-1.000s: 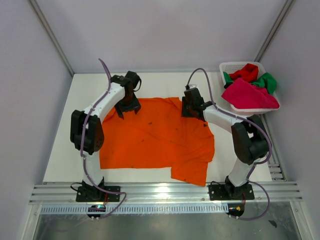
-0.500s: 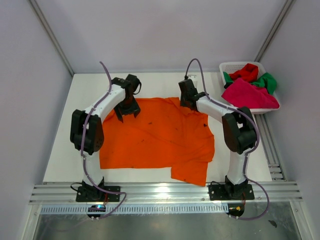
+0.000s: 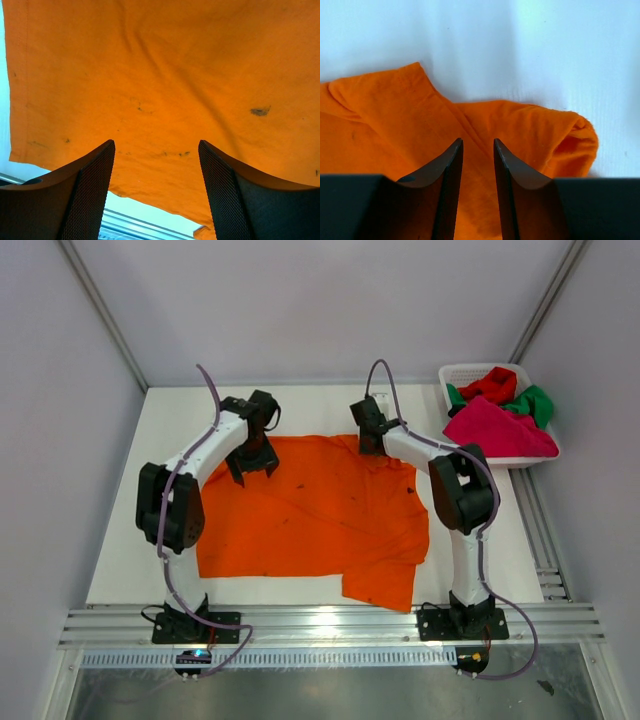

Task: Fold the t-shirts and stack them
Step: Flatten out the tshirt

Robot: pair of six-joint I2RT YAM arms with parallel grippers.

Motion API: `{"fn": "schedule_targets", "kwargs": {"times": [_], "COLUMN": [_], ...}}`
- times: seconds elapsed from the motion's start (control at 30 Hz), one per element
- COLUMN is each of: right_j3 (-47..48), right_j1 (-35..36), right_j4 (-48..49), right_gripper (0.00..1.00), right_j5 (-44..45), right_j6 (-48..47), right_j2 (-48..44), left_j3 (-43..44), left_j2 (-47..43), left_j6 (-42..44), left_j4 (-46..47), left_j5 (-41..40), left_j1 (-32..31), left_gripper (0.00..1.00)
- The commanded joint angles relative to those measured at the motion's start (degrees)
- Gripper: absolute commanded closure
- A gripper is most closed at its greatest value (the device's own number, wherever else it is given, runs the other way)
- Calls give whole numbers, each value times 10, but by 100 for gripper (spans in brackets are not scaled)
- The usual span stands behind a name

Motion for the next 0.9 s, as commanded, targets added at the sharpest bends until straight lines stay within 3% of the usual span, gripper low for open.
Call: {"fn": "schedule_targets", "kwargs": {"times": [0.0, 0.87], "right_j3": [28, -8], "right_j1": [-6, -30], "right_j4": [-6, -38], "right_gripper": [64, 65], "right_j5": [45, -16], "right_j6": [-5, 14], "right_j2": [-8, -16], "left_j3": [-6, -4], "left_j2": [-26, -19], "left_j6": [-5, -10], "left_j4": [4, 16], "left_j5": [-4, 5], "left_j1": [0, 0], "left_gripper": [30, 30]}}
